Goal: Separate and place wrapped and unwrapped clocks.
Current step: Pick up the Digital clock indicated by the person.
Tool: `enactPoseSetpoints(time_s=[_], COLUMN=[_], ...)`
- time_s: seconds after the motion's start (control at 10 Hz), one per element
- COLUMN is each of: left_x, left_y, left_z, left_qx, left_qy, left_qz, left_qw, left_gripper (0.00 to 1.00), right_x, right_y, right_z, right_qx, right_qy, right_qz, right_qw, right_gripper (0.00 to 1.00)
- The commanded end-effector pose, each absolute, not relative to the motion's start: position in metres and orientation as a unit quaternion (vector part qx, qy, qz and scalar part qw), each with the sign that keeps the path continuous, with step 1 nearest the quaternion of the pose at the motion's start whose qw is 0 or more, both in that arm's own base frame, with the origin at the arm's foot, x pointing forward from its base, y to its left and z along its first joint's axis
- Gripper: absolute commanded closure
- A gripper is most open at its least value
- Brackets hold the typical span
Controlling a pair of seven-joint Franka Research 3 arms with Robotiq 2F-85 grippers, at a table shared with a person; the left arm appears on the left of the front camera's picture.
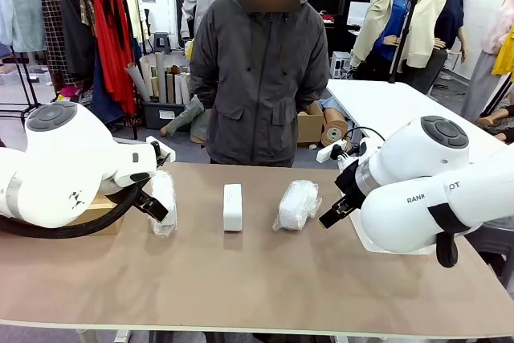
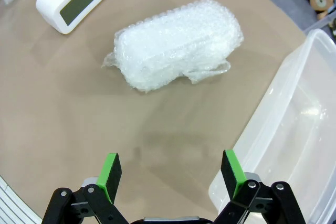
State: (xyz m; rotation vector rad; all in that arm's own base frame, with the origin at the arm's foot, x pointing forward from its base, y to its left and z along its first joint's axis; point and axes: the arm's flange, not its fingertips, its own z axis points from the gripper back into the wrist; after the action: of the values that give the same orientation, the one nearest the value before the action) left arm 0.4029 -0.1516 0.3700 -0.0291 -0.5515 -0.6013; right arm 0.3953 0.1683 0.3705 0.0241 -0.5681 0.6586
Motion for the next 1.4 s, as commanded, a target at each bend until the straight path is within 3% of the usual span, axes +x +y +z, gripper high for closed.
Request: enactPoseSetpoints(time_s=[0.0, 0.8, 1.0, 1.3], left_x=[0.403, 0.397, 0.403, 0.391], left_y=[-0.152, -0.151, -0.153, -0.161], left_z=[0.37, 0.415, 0.42, 0.417], left_qx=[-0.014, -0.103, -0.069, -0.093], left_qy=[-0.268, -0.192, -0.186, -0.195], left_qz=[-0.292, -0.394, -0.408, -0.385], left_qw=[0.918, 0.893, 0.891, 0.897], left_gripper=[0.0, 0.0, 0.0, 0.0], right_x=[0.394, 0.359, 0.352, 0.356], right_y=[0.17, 0.185, 0.182, 0.179], right_z=[0.375, 0.392, 0.389, 0.388], right_qx=[0.0, -0.127, -0.088, -0.11], right_qy=[-0.258, -0.167, -0.151, -0.169], right_qz=[0.323, 0.366, 0.356, 0.374], right_qw=[0.911, 0.907, 0.918, 0.905], right_gripper=[0.0, 0.0, 0.0, 0.0])
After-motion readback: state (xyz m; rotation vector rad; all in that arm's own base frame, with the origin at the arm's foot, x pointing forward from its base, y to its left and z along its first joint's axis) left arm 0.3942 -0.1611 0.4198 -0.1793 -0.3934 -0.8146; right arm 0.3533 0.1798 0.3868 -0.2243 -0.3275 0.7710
